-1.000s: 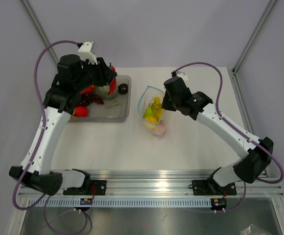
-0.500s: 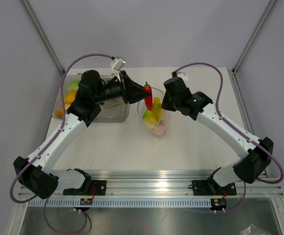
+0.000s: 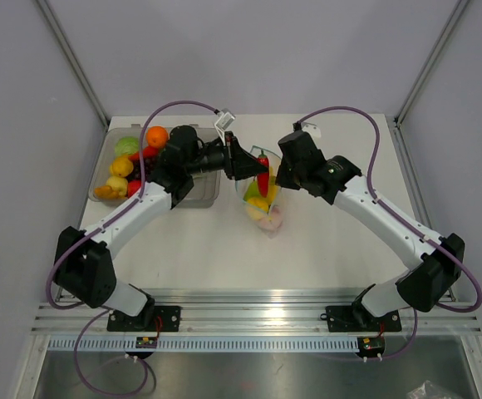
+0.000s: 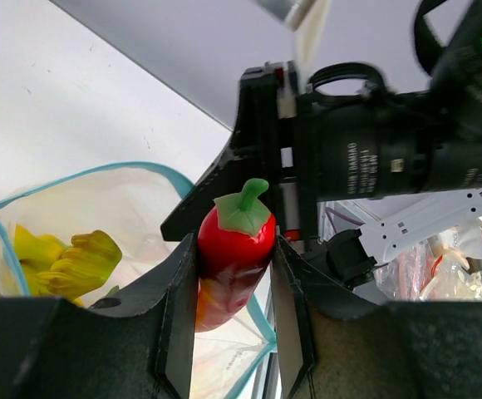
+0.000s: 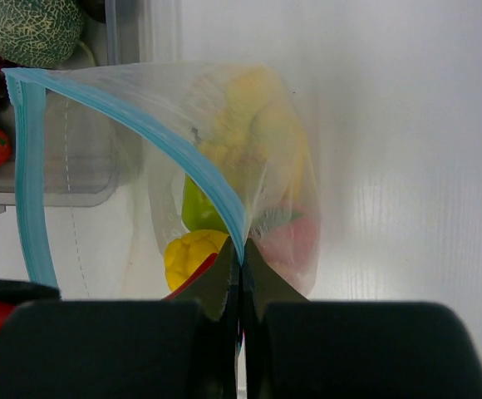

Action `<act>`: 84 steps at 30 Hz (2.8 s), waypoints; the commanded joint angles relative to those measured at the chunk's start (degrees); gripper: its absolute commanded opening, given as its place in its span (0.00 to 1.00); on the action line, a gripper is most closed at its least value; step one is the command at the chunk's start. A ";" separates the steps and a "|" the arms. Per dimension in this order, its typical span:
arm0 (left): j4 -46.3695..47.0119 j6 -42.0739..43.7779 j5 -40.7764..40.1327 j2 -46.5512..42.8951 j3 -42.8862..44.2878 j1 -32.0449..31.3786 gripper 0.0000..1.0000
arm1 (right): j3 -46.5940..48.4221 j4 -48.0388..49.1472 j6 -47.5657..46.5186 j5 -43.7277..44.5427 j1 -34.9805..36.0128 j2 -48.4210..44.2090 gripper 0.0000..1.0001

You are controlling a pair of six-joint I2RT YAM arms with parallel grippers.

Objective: Place the food in the zip-top bag and seal the zipper
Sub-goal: Place the fake vegetable in the zipper food storage bag, then zip the zipper food storage bag at the center of the board.

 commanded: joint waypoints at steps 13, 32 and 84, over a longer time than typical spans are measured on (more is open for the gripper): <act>9.29 -5.35 3.75 8.12 -0.68 -1.13 0.88 | 1.31 -1.31 0.85 3.38 0.49 -3.28 0.00; -37.19 9.34 -25.47 -6.22 19.36 -1.05 0.88 | -0.10 0.53 1.11 2.15 0.49 -2.93 0.00; -34.24 -9.63 -27.08 0.47 8.38 -0.34 0.00 | 10.99 6.15 -22.09 -8.75 -0.48 3.67 0.39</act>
